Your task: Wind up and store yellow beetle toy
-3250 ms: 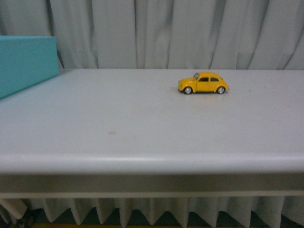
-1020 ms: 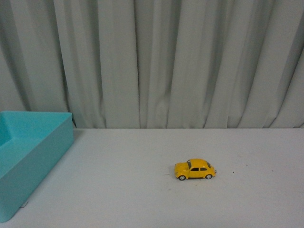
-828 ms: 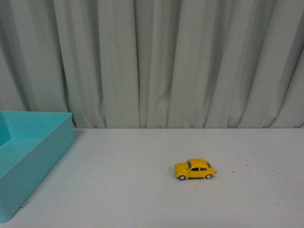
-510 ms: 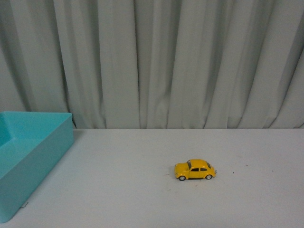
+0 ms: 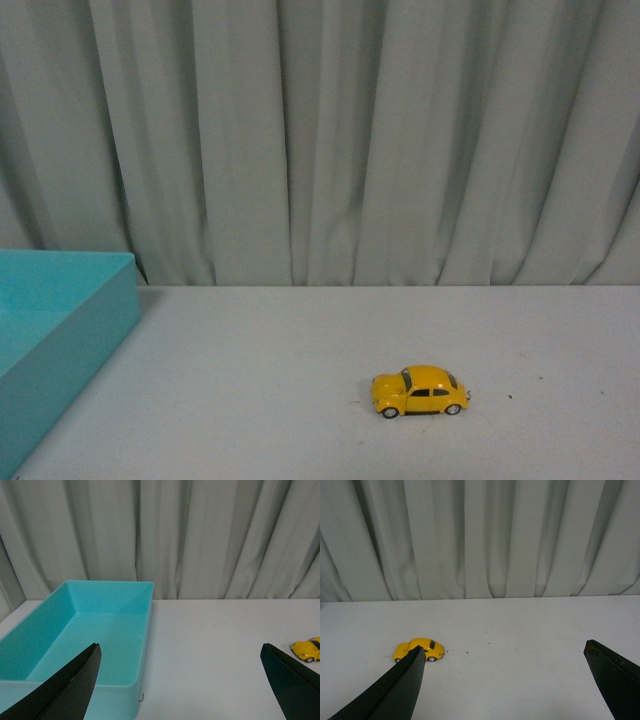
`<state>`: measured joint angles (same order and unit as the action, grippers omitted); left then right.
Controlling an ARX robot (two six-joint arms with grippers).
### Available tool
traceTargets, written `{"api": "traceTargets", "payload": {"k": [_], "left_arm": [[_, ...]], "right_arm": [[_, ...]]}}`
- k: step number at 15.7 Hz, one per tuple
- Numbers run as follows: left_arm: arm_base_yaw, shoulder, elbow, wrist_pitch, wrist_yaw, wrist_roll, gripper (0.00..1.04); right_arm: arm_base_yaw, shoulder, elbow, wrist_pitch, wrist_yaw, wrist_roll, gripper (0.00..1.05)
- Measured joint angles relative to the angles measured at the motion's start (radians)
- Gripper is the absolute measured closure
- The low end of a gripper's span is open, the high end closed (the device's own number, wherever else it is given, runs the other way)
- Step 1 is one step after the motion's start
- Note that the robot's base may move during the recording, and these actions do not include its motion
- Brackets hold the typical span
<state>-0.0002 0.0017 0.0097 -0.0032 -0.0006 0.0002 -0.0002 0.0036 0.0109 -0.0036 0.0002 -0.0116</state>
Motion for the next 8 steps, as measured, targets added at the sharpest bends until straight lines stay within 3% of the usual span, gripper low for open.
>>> {"api": "traceTargets", "payload": {"k": [8], "left_arm": [[0.0,0.0,0.0,0.0,0.0,0.0,0.07]], "right_arm": [[0.0,0.0,0.0,-0.003,0.0,0.0,0.07]]}}
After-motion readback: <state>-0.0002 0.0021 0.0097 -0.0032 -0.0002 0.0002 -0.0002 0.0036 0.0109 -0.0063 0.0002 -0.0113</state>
